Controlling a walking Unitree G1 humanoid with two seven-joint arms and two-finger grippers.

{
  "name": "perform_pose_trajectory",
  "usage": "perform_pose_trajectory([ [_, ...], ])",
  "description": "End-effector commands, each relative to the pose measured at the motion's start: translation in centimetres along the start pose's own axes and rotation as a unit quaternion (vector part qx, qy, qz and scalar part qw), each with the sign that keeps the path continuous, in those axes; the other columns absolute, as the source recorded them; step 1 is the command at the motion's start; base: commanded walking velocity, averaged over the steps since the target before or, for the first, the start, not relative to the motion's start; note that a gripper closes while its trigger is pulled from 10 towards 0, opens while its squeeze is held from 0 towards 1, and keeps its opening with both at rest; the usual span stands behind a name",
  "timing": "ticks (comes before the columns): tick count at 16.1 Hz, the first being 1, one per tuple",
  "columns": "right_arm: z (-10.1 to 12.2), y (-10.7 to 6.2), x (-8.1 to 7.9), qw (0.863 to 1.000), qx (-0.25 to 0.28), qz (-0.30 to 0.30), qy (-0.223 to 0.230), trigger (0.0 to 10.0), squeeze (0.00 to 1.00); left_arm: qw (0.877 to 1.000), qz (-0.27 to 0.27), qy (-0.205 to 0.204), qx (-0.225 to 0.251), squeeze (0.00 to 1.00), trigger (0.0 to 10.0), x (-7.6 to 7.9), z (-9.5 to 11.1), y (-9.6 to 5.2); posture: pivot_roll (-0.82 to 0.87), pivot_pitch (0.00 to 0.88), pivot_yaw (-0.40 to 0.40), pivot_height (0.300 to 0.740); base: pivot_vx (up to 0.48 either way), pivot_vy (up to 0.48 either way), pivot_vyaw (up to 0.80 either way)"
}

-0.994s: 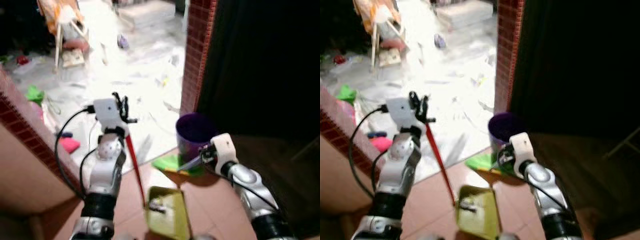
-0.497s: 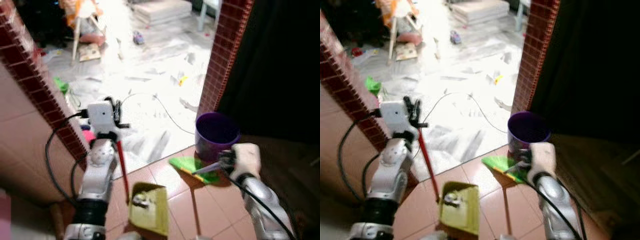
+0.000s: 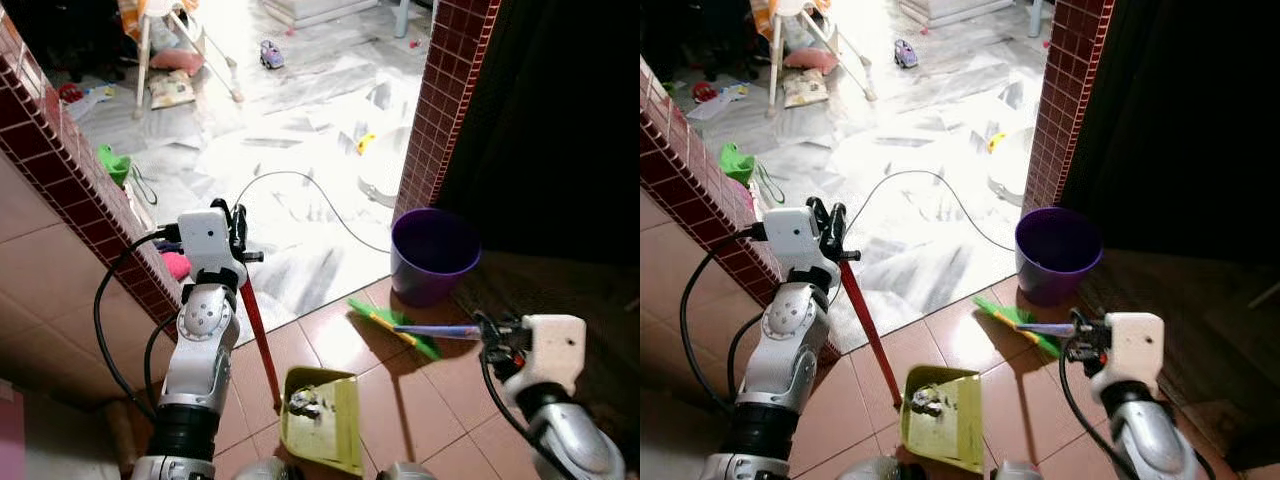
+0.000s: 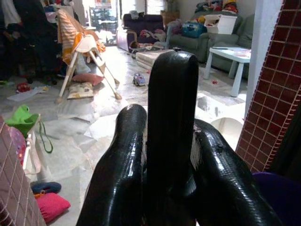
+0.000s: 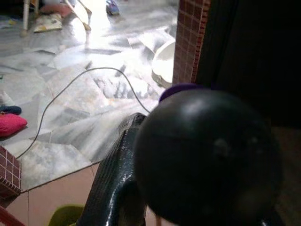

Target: Sweep floor

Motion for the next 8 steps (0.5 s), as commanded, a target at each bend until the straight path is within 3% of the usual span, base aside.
perform_pose_trajectory([
  [1, 2.1, -0.1, 0.0, 0.998, 0.054, -0.010, -0.023, 10.0, 0.00, 1.000, -0.004, 0.004, 0.030, 0.00, 10.0, 0.0, 1.5, 0.1, -0.18, 0.000, 0.111, 0.740, 0.000, 0.000, 0.00],
  [3, 2.6, -0.3, 0.6, 0.996, 0.061, -0.044, -0.052, 10.0, 0.00, 1.000, -0.004, 0.004, 0.029, 0.00, 10.0, 0.2, 1.4, 0.0, -0.18, 0.000, 0.114, 0.740, 0.000, 0.000, 0.00],
  [5, 4.6, 0.1, 1.3, 0.983, 0.101, -0.081, -0.131, 10.0, 0.00, 1.000, -0.009, 0.004, 0.028, 0.00, 10.0, 0.4, 1.4, 0.0, -0.18, 0.000, 0.113, 0.740, 0.000, 0.000, 0.00],
  [6, 4.6, 0.3, 1.4, 0.980, 0.095, -0.093, -0.146, 10.0, 0.00, 1.000, -0.008, 0.004, 0.027, 0.00, 10.0, 0.3, 1.4, 0.1, -0.18, 0.000, 0.110, 0.740, 0.000, 0.000, 0.00],
  [8, 1.3, 0.1, 2.4, 0.987, 0.005, -0.127, -0.101, 10.0, 0.00, 1.000, -0.005, 0.001, 0.030, 0.00, 10.0, 0.4, 1.6, 0.2, -0.17, 0.000, 0.104, 0.740, 0.000, 0.000, 0.00],
])
Point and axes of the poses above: a point about 5 cm out from each wrist's last joint towards the gripper, its own y axis pointing out of the wrist towards the gripper, its own z axis along the axis of the wrist's last joint, x = y × z, the point moved 2 cm from there along y, pointing out of the wrist towards the gripper, and after that the axes turned 8 degrees about -y, right-handed, at the moved point
